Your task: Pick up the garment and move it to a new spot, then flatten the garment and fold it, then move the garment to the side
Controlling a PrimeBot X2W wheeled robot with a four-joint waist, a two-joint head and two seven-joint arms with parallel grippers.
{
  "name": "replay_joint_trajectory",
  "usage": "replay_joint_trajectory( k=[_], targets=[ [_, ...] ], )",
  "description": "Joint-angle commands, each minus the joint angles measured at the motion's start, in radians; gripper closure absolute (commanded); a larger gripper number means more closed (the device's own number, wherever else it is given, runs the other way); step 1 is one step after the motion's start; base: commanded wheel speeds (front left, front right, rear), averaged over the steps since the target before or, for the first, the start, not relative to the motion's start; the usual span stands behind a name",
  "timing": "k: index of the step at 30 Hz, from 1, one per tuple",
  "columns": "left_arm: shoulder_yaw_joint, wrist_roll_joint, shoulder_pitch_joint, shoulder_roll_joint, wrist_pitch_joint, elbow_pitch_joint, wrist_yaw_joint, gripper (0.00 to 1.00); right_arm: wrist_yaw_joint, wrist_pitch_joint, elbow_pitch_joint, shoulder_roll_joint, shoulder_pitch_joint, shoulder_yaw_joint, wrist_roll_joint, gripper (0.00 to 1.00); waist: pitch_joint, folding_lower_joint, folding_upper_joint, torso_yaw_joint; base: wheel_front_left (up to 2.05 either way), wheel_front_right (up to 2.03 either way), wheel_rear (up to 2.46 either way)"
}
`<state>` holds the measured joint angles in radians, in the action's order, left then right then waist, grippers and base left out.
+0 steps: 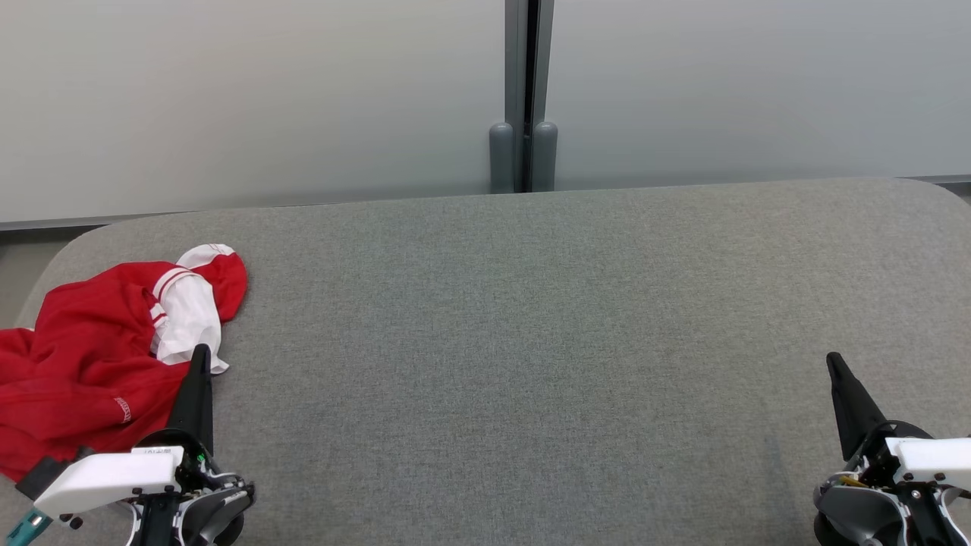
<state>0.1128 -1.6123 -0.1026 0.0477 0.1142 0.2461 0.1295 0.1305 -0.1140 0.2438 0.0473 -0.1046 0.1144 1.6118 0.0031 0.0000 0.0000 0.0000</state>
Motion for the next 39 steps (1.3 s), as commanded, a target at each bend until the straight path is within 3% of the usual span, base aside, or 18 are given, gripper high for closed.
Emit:
replay_joint_trajectory(
  k=[1,39],
  targets=[
    [0.004,-0.001,-0.014,0.005,0.002,-0.003,0.003,1.00,0.000,-0.003,0.002,0.005,-0.009,0.001,0.002,1.00,0.000,0.0000,0.0000,0.000,0.00,0.00,0.00],
    [0.004,-0.001,-0.014,0.005,0.002,-0.003,0.003,1.00,0.000,-0.003,0.002,0.005,-0.009,0.001,0.002,1.00,0.000,0.0000,0.0000,0.000,0.00,0.00,0.00]
  ],
)
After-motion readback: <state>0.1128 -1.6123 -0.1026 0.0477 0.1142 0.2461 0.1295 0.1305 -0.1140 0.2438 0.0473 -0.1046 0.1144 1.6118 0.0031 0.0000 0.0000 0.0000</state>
